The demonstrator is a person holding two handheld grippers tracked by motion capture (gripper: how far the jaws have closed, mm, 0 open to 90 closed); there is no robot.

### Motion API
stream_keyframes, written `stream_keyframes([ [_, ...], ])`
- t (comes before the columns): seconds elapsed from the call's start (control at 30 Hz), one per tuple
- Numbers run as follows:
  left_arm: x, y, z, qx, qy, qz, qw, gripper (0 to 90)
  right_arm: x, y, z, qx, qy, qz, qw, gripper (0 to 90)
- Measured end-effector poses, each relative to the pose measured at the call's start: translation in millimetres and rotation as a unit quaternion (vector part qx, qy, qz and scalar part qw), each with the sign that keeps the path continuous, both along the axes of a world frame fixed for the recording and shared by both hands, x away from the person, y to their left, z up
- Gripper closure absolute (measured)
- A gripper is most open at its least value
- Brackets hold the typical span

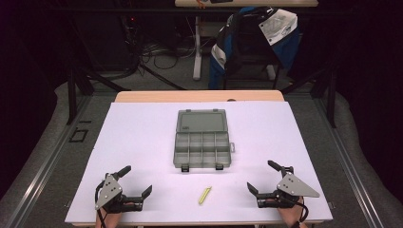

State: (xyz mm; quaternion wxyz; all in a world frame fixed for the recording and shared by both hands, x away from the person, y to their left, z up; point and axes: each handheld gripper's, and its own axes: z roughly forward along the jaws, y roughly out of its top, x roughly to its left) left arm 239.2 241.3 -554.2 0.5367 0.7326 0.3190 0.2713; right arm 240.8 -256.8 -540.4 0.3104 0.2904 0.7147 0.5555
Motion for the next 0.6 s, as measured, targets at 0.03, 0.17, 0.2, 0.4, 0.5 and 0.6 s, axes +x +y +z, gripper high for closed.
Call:
stream_keyframes([
  [0.03,0.2,-0.4,-0.1,0.000,0.000,0.000,1.0000,0.0,0.1,0.1,-0.2,0.000,0.001,0.001,1.0000,0.0],
  [0.17,2.9,-3.0,0.4,-0.001,0.000,0.002,1.0000,0.0,0.9,-0.6,-1.8,-0.003,0.005,0.002,1.0000,0.0],
  [0.2,3.5,-3.6,0.6,0.002,0.000,0.002,1.0000,0.0,0.9,-0.6,-1.8,-0.003,0.005,0.002,1.0000,0.0],
  [0.4,3.4,-6.5,0.2,0.004,0.005,-0.002,1.0000,0.0,-0.5,-0.3,-1.5,-0.005,0.011,0.001,0.9999,0.0],
  [0.5,3.2,-8.1,1.3,0.002,0.004,-0.003,1.0000,0.0,-2.6,0.7,0.0,-0.006,0.003,0.000,1.0000,0.0],
  [0.6,3.7,-11.1,1.8,0.009,0.015,-0.006,0.9998,0.0,-3.6,0.4,-0.1,-0.003,0.006,-0.003,1.0000,0.0],
])
